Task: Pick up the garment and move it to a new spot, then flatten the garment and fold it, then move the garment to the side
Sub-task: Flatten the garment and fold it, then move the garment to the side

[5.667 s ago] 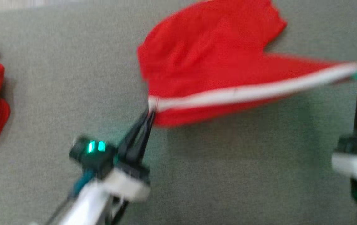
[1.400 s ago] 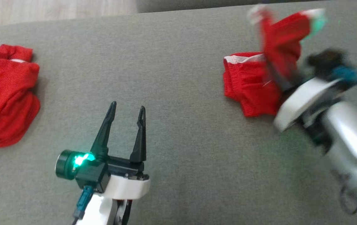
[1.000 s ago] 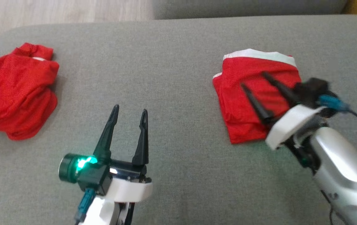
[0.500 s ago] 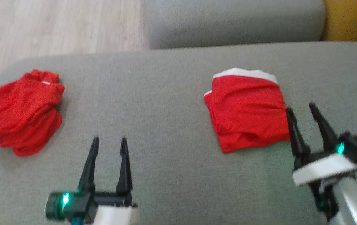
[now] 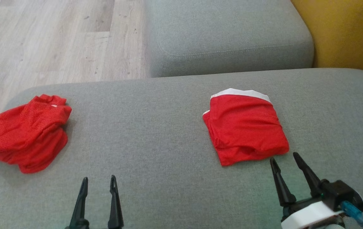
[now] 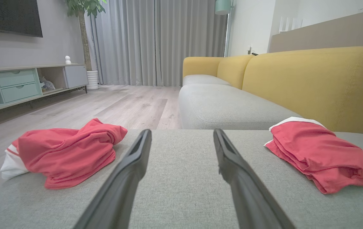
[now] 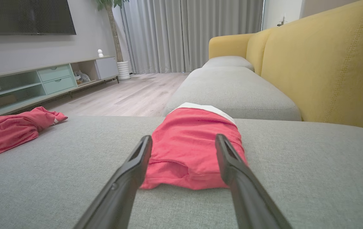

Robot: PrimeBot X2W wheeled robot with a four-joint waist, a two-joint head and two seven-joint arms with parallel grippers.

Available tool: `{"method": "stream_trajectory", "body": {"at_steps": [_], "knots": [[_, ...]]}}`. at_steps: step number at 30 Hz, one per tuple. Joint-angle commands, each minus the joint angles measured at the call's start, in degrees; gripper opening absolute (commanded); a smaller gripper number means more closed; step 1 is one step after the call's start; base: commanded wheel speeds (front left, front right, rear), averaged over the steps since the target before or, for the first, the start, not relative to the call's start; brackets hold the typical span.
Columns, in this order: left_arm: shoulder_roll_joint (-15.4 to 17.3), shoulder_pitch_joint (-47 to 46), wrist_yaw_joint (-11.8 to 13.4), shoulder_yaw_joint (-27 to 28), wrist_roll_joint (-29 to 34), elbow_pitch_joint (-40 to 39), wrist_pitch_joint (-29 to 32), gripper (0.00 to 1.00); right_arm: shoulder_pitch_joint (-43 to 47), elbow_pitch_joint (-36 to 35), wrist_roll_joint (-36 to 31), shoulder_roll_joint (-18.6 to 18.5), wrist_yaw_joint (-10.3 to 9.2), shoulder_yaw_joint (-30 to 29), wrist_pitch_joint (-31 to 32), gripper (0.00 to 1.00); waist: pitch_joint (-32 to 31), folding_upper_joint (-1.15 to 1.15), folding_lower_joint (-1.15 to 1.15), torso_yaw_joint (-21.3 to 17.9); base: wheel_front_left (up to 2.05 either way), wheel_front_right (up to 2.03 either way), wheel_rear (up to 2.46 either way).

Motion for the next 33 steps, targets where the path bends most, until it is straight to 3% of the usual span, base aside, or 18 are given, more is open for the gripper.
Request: {"method": "stream_trajectory", "body": {"at_steps": [1,17,33], "knots": [[-0.18,-1.66,-0.13,2.35,0.36,-1.63,-0.29,1.0,-1.7,-1.53,-0.31,-0.15,0.4,0.64,-0.62,1.0,-0.01,0.0,0.0,0.01,0.0,0.0,0.0],[-0.18,-1.29,-2.27,3.08,3.43,0.45,-0.29,1.0,-2.06,-1.22,-0.67,1.88,0.4,-1.82,-0.63,1.0,0.43,0.0,0.0,-0.36,0.0,0.0,0.0],[-0.18,-2.16,-1.77,2.12,2.55,-0.18,-0.29,1.0,-3.91,-0.88,-0.84,0.57,0.4,-1.92,-0.63,1.0,3.67,0.0,0.0,-0.67,0.0,0.0,0.0]]}}
